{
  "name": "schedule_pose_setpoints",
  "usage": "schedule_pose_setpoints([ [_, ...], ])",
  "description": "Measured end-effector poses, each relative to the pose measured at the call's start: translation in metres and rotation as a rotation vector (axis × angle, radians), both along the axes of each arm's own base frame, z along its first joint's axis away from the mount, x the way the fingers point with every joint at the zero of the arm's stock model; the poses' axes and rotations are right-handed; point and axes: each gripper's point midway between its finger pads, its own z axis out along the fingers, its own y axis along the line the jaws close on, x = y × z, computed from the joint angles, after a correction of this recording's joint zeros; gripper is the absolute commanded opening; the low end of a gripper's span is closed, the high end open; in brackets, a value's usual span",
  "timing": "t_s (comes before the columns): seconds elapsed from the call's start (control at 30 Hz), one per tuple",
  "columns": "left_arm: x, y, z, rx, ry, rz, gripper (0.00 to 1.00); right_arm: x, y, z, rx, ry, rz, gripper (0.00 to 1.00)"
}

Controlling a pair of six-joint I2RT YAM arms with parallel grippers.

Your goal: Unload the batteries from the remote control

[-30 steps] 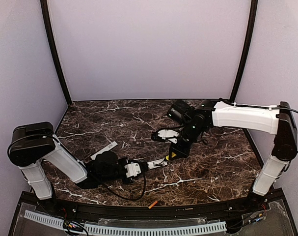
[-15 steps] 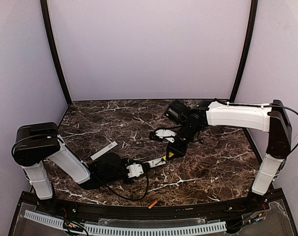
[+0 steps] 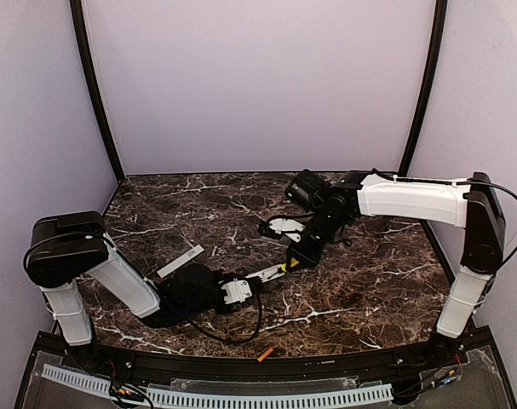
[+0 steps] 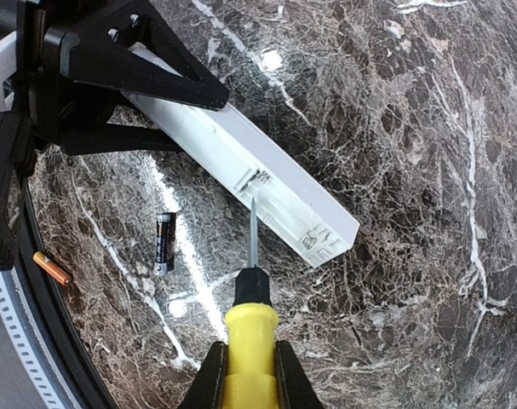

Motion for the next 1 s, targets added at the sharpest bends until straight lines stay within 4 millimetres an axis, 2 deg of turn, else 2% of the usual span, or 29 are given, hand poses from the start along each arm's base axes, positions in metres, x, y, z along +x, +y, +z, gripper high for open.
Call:
schedule_pose_setpoints([
  [0.2,0.008,0.005,0.003,0.003,-0.018,0.052,0.00,0.004,-0.014,0.020,0.037,-0.049,-0.075,0.00],
  [0.37,0.015,0.006,0.010,-0.029,-0.018,0.106,0.00,0.006,-0.035,0.046,0.101,-0.143,-0.178,0.00],
  [0.63,0.025,0.008,0.025,-0.096,0.018,0.197,0.00,0.014,-0.070,0.075,0.210,-0.314,-0.373,0.00],
  [0.8,0.034,0.014,0.050,-0.163,0.047,0.295,0.00,0.027,-0.090,0.087,0.269,-0.436,-0.502,0.00],
  [1.0,0.039,0.031,0.080,-0.249,0.082,0.417,0.00,0.052,-0.111,0.082,0.291,-0.541,-0.653,0.00],
])
